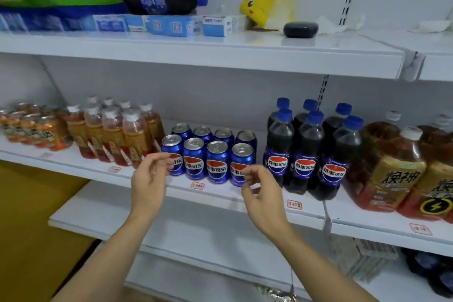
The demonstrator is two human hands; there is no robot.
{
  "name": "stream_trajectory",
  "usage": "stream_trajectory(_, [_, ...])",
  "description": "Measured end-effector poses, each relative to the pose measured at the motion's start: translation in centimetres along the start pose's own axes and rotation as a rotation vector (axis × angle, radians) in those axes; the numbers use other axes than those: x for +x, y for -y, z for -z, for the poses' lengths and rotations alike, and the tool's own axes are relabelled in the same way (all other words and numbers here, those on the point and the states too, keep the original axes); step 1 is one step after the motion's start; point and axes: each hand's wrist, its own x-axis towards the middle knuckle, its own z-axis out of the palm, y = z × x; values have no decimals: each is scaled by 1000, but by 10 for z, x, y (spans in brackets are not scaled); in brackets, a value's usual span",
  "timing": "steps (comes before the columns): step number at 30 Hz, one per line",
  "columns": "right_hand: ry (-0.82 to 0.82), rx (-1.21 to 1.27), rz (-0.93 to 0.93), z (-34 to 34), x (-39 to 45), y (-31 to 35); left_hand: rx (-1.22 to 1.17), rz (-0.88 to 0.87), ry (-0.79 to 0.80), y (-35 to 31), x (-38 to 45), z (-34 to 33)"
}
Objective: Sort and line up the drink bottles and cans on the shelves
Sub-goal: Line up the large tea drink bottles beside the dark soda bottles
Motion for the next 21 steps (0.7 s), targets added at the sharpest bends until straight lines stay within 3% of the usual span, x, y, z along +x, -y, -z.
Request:
stream_trajectory(7, [-94, -301, 138, -31, 49, 16, 227, -171, 223, 36, 77, 25])
stream_trajectory(12, [-256, -451, 141, -49, 54, 11, 40, -25, 464, 71, 89, 11])
stream_trajectory(18, [-151, -698, 47, -51, 57, 14, -84, 60, 552, 115, 104, 3])
stream_trajectory(21, [-154, -701, 109, -58, 62, 26, -175, 74, 561, 119, 102, 3])
